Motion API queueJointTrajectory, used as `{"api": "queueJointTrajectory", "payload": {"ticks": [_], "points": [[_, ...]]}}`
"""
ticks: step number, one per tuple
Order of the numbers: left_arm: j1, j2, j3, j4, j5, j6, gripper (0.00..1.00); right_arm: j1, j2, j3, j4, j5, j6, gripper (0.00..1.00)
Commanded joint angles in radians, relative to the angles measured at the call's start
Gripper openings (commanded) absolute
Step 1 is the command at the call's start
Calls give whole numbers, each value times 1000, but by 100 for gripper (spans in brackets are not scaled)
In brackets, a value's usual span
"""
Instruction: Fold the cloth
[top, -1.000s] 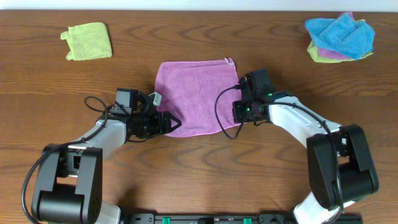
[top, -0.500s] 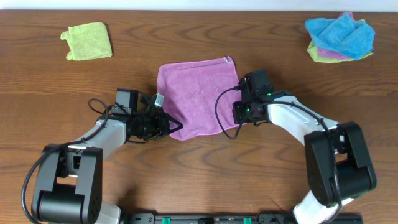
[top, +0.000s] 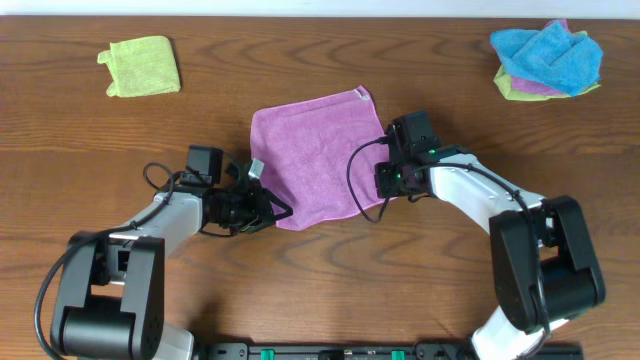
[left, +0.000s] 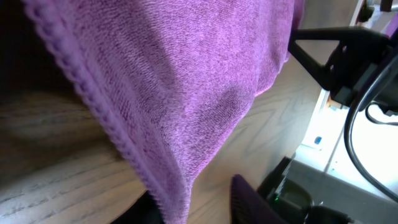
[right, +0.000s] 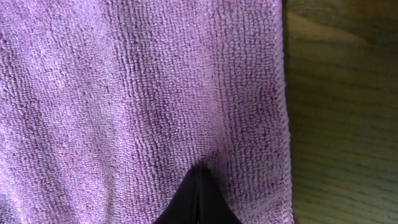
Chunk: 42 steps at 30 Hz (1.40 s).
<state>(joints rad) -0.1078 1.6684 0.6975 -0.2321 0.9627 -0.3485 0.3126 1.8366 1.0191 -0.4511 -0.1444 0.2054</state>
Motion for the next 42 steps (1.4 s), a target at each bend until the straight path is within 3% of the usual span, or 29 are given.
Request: {"api": "queueJointTrajectory", "payload": {"ticks": [1, 11, 15, 19, 22, 25, 31, 33, 42], "points": [[32, 11, -1, -15, 27, -60, 37, 1, 16, 7, -2, 43, 19, 2], [119, 11, 0, -127, 143, -76, 40, 1, 16, 7, -2, 43, 19, 2], [124, 11, 1, -85, 237, -102, 41, 1, 16, 7, -2, 43, 19, 2], [123, 11, 14, -15, 222, -101, 38, 1, 16, 7, -3, 43, 19, 2], [123, 11, 51, 28, 90, -95, 25, 1, 16, 7, -3, 43, 19, 2], [123, 11, 114, 43, -79, -76, 6, 1, 16, 7, -6, 43, 18, 1], [104, 12, 292, 43, -351, -6, 5, 1, 16, 7, -6, 43, 18, 2], [90, 12, 338, 66, -517, -1, 6, 1, 16, 7, -5, 43, 18, 2], [19, 35, 354, 259, -781, 74, 6, 1, 16, 7, -4, 43, 18, 2]]}}
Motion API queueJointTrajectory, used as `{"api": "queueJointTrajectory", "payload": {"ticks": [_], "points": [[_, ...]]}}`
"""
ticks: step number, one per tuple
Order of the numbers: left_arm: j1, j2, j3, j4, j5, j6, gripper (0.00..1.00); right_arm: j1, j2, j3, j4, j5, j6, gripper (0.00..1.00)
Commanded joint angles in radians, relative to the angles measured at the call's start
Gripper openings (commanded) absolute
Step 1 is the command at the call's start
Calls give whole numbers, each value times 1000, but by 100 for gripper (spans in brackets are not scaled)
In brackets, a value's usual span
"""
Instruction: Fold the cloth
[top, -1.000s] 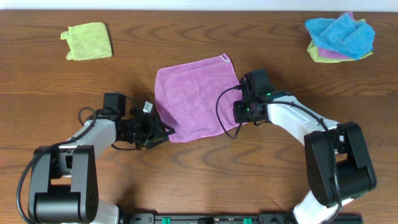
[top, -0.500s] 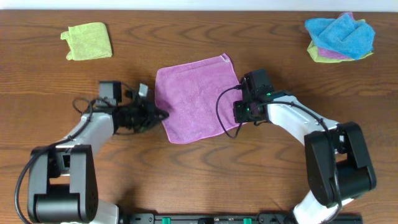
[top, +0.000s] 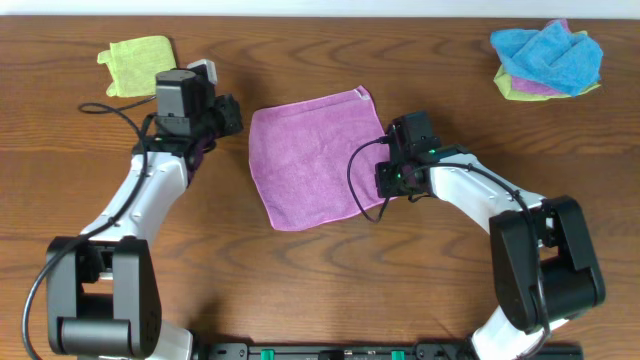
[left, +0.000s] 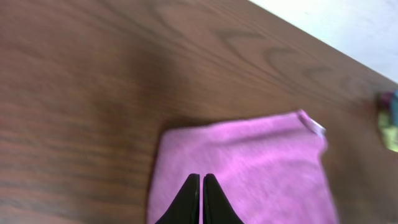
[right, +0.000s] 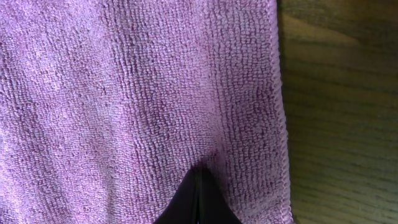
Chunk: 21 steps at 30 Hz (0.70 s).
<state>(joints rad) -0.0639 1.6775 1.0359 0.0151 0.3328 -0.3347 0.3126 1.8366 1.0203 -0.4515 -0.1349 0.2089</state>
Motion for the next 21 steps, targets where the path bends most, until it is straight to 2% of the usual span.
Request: {"api": "queueJointTrajectory", "payload": {"ticks": [1, 6, 9, 14, 17, 21], "points": [[-34, 39, 16, 13, -161, 77, 6, 1, 16, 6, -3, 34, 15, 2], [-86, 111, 16, -8, -160, 152, 6, 1, 16, 6, -6, 34, 15, 2], [-94, 117, 16, -38, -151, 154, 6, 1, 16, 6, -22, 34, 15, 2], [-94, 110, 16, -62, 27, 108, 6, 1, 16, 6, -58, 34, 15, 2], [-97, 110, 16, -18, 113, 103, 6, 1, 16, 6, -63, 34, 14, 2], [-135, 121, 16, 50, 9, 187, 6, 1, 16, 6, -64, 34, 14, 2]]}}
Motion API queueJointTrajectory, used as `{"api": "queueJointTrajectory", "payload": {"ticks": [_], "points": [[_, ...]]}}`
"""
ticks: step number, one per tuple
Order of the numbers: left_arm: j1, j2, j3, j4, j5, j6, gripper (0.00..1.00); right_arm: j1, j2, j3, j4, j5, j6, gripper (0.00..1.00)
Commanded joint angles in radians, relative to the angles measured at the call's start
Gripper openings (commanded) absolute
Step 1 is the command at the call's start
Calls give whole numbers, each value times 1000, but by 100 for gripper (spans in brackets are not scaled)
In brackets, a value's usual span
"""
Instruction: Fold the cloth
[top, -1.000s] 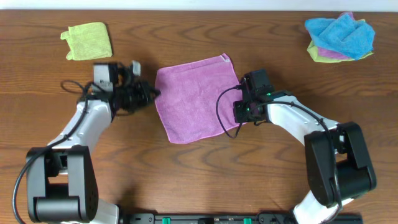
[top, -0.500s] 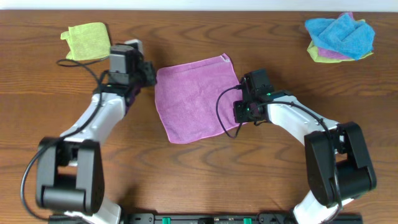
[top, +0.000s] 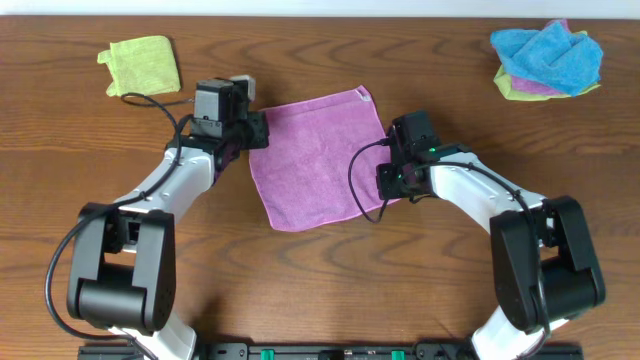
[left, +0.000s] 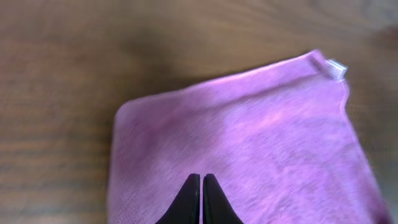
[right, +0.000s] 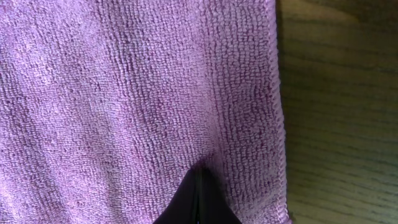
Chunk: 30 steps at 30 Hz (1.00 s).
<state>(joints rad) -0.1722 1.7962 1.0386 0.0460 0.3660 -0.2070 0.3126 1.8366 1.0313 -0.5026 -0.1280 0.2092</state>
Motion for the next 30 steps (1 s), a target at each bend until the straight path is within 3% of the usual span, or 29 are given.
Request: {"api": "queueJointTrajectory", "payload": {"ticks": [1, 12, 30], "points": [[-37, 6, 14, 19, -61, 64, 6, 1, 16, -5, -13, 27, 14, 2], [-64, 75, 14, 9, -221, 119, 6, 1, 16, -5, -40, 27, 14, 2], [-63, 219, 14, 208, -218, 148, 5, 3, 16, -5, -153, 23, 49, 2]]}}
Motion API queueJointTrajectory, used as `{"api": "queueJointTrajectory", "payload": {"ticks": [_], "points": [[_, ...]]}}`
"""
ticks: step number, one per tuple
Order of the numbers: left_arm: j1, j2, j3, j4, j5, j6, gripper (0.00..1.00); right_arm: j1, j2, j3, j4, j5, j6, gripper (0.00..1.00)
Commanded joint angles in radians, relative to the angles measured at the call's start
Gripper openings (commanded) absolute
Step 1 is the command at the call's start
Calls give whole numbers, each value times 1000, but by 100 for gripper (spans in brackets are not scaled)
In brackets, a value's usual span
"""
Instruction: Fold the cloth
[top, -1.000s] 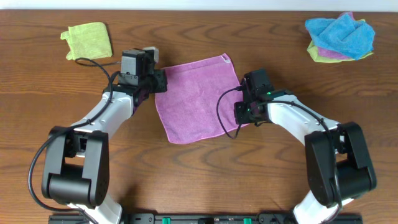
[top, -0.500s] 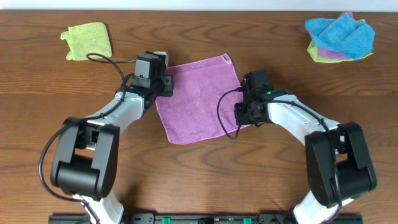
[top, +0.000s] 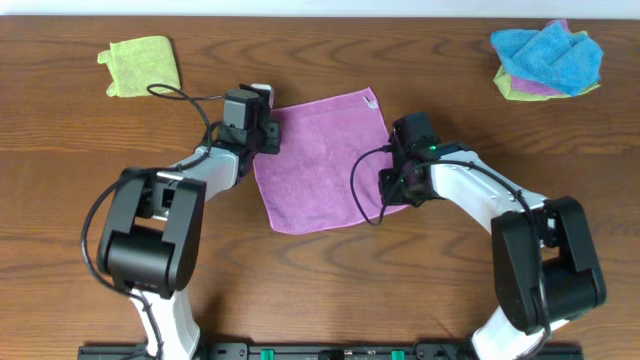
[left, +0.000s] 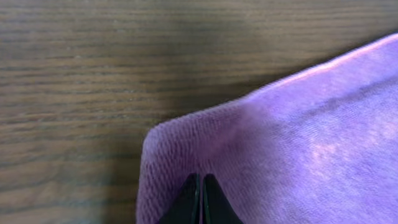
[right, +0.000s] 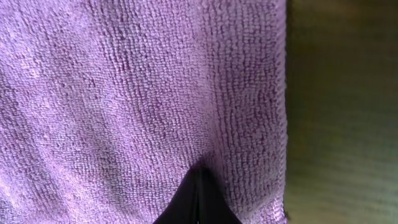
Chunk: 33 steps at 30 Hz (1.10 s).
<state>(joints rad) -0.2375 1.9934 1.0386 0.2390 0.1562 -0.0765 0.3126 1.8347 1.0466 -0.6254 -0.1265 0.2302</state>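
The purple cloth (top: 318, 165) lies spread flat on the wooden table (top: 320, 290), its white tag at the far right corner. My left gripper (top: 264, 140) is at the cloth's far left corner. In the left wrist view its shut tips (left: 201, 182) rest on the cloth (left: 298, 124) just inside that rounded corner. My right gripper (top: 392, 186) sits at the cloth's right edge near the near corner. In the right wrist view it (right: 200, 175) is shut, with the cloth (right: 124, 93) puckered around its tips.
A folded yellow-green cloth (top: 140, 65) lies at the far left. A pile of blue, pink and green cloths (top: 548, 55) sits at the far right. The table's far edge runs along the top of the overhead view.
My left gripper has moved from just left of the cloth's far edge onto its far left corner. The cloth has shifted slightly to the right. The right gripper stays at the right edge.
First my left gripper held the cloth's near left corner lifted, and the right was on the right edge. Then the cloth lay flat and the left gripper was far left of it. It then came closer, and now it is on the far left corner.
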Motion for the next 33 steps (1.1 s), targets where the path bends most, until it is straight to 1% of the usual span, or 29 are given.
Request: {"api": "queueJointTrajectory", "payload": {"ticks": [1, 9, 15, 22, 26, 33], "points": [[2, 29, 14, 25, -7, 17, 5, 3, 18, -20, -38, 21, 34, 2], [3, 55, 17, 70, -11, 20, 6, 3, 18, -20, -128, 2, 102, 2], [3, 55, 48, 86, -11, 83, 6, 4, 18, -20, -187, -1, 134, 1], [3, 55, 92, 85, -10, 117, 5, 45, 18, -20, -162, -35, 186, 2], [3, 55, 96, 84, -9, 134, 6, 97, 18, -20, -141, -42, 223, 2], [26, 55, 96, 74, -6, 134, 6, 192, 18, -20, -116, -33, 245, 1]]}}
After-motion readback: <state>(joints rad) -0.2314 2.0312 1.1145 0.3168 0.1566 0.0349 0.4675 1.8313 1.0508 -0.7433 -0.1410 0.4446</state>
